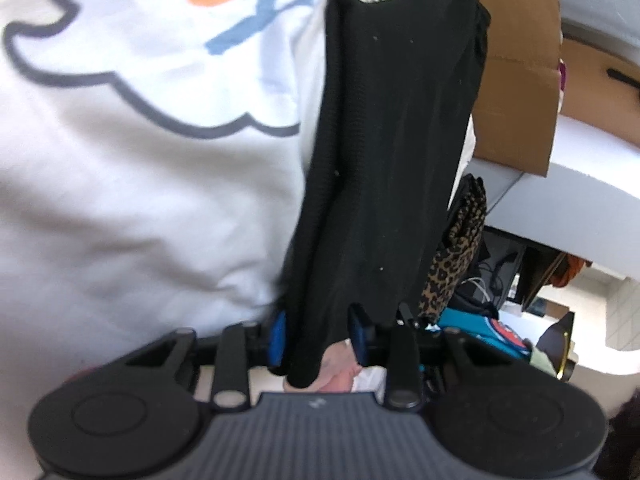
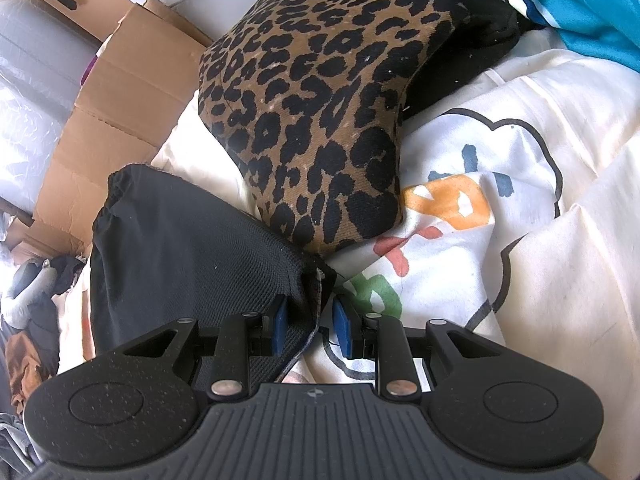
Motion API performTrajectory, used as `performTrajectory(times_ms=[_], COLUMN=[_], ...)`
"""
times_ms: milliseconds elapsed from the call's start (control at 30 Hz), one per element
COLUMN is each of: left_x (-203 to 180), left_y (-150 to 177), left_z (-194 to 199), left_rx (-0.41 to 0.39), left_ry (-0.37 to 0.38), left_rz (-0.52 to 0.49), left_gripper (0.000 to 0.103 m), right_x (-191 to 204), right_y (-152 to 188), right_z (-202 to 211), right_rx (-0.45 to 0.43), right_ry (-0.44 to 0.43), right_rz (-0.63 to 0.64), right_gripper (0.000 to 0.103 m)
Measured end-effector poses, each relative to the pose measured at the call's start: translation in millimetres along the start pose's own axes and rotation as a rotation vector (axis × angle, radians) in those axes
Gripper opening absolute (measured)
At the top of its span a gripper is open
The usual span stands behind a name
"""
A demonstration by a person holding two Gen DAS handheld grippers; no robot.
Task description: Fold clothes
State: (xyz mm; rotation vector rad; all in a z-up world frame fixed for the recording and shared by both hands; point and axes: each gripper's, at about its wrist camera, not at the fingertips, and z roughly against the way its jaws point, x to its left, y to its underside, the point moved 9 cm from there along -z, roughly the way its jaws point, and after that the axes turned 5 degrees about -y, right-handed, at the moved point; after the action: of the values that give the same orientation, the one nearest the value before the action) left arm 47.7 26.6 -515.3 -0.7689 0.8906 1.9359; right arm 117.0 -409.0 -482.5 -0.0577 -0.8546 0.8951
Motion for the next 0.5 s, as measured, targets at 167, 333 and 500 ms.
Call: performTrajectory(times_ms=[167, 333, 500], left_x=[0.2, 4.6, 1.2], left_y=[1.8, 1.2, 4.1], left_z=[-1.3, -10.2, -23.7], left_rx=[0.003, 0.004, 0.007], left_ry=[-0.004, -0.04, -0.066], left_rz=[-0.004, -0.017, -0.04], left_gripper=[0.028, 0.028, 0.018], right_x=[-1.1, -1.7, -1.8], right_y=[-0.3, -0.7, -1.7], right_z=[0.1, 0.3, 0.4], right_rx=[-0.004, -0.008, -0.009], right_ry=[-0.009, -0.012, -0.01], right_rz=[-0.011, -0.019, -0.019], right_gripper=[0.03, 0.03, 0.03])
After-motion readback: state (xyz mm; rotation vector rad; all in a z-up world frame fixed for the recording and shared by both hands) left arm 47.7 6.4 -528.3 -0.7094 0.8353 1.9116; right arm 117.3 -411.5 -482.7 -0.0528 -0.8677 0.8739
